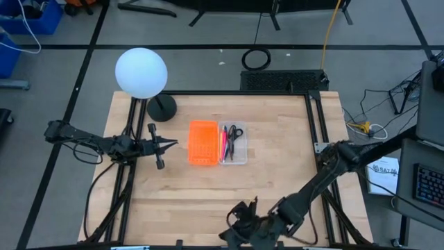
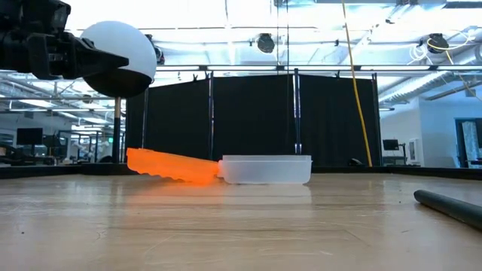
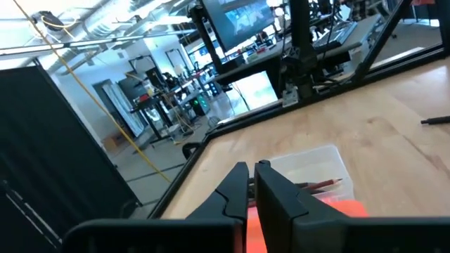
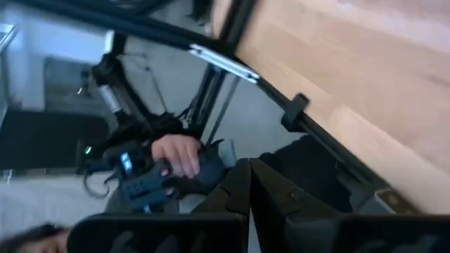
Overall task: Pick & place school supplies into a supply box
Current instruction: Put the black pen into the orange supply box
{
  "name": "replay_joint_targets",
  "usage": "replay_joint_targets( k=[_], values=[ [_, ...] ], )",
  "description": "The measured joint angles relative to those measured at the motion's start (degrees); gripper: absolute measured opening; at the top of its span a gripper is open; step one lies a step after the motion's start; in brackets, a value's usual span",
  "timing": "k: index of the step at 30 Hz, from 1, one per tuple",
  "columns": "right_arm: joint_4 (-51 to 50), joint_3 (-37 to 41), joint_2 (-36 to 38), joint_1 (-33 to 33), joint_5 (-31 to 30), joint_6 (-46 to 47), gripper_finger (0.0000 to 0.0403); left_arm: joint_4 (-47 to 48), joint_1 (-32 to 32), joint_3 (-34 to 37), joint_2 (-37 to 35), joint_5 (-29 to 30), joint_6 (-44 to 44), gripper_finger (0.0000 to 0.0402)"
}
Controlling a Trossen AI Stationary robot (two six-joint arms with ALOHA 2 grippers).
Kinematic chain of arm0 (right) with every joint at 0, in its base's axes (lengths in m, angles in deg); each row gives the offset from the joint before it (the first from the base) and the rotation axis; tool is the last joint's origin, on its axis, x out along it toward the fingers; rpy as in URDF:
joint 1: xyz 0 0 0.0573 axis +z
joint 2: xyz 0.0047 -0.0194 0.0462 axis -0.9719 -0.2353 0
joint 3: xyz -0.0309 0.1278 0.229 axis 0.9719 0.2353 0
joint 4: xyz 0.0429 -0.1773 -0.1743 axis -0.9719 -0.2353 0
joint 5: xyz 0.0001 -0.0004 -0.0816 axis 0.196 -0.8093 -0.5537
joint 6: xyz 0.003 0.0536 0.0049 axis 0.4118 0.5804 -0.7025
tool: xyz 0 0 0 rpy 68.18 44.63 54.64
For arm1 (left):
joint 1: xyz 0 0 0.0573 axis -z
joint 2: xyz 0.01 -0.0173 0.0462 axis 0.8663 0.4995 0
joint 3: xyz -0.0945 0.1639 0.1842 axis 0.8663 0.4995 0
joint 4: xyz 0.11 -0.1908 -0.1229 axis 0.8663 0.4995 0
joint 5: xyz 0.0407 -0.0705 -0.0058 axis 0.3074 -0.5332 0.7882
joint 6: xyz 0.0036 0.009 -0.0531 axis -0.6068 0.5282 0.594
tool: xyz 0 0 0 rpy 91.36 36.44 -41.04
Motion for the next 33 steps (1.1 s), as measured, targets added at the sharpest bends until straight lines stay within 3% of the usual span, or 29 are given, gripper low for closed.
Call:
replay_joint_targets(
  k=[4,10,15,20,23,28,33],
  values=[
    [-14.05,-5.38,-2.41,-0.44,0.05,11.77,0.0,-1.24,0.0,-0.02,0.0,0.9,0.12,0.0036],
    [-36.71,-4.2,-2.47,-3.41,-0.62,31.88,0.0,-0.63,0.0,-0.02,0.0,3.39,1.88,0.0037],
    [-35.21,1.28,-3.13,-5.89,10.15,34.72,0.0,0.37,0.01,-0.02,0.01,3.39,3.54,0.0037],
    [-35.15,1.86,-6.95,-6.54,17.83,35.38,0.0,0.57,0.02,-0.02,0.0,3.35,3.98,0.0037],
    [-34.18,1.86,-8.19,-6.54,18.28,34.87,0.0,0.64,0.0,-0.02,0.01,3.3,4.22,0.0037],
    [-29.6,1.83,-8.58,-6.56,19.27,25.89,0.0005,0.94,0.0,-0.02,0.0,2.89,5.66,0.0037],
    [-32.77,1.83,-8.57,-6.15,19.77,27.05,0.0025,1.09,0.01,-0.02,0.02,2.89,6.85,0.0037]
  ],
)
